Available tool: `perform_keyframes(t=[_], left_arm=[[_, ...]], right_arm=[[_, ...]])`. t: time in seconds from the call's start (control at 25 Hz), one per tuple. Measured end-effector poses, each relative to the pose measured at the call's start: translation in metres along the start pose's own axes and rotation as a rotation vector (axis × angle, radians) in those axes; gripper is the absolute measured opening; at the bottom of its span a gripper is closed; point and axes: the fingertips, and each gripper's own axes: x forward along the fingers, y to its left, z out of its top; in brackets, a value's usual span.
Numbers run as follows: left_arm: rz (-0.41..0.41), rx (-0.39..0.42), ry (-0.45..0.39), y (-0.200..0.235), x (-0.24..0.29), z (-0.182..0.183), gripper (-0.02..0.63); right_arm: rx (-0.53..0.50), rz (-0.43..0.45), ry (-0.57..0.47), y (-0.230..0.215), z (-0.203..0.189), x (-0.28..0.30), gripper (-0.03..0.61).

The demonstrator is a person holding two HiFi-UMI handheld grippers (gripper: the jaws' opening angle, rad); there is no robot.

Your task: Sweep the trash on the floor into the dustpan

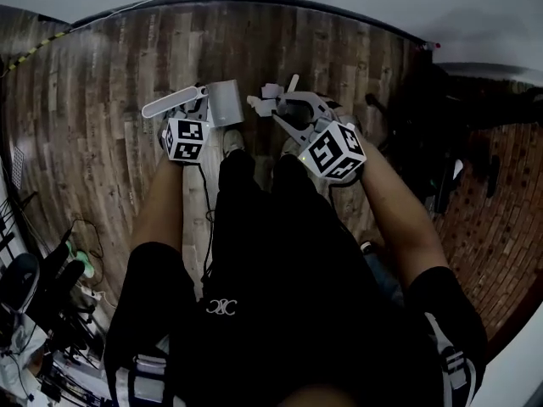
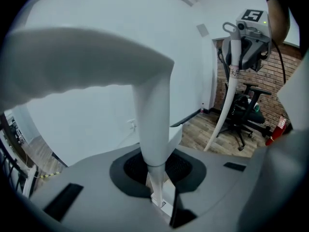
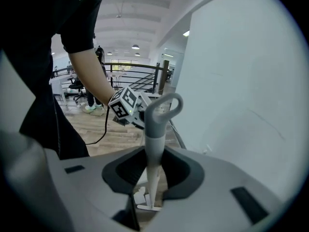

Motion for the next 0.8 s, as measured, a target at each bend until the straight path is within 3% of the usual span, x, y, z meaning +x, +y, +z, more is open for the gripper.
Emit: perform_keyframes(t=[0.48, 0.8], left_arm=[[-0.062, -0.035, -0.011, 0.015, -0.008, -0.013, 0.057], [-0.069, -0.029, -0.008, 0.014, -0.005, -0.012, 0.057]], right_arm=[[0.021, 0.077, -0.177, 0.012, 0.109, 0.058, 0.109], [0.067, 0.014, -0.202, 0.003, 0.115, 0.035, 0.109]])
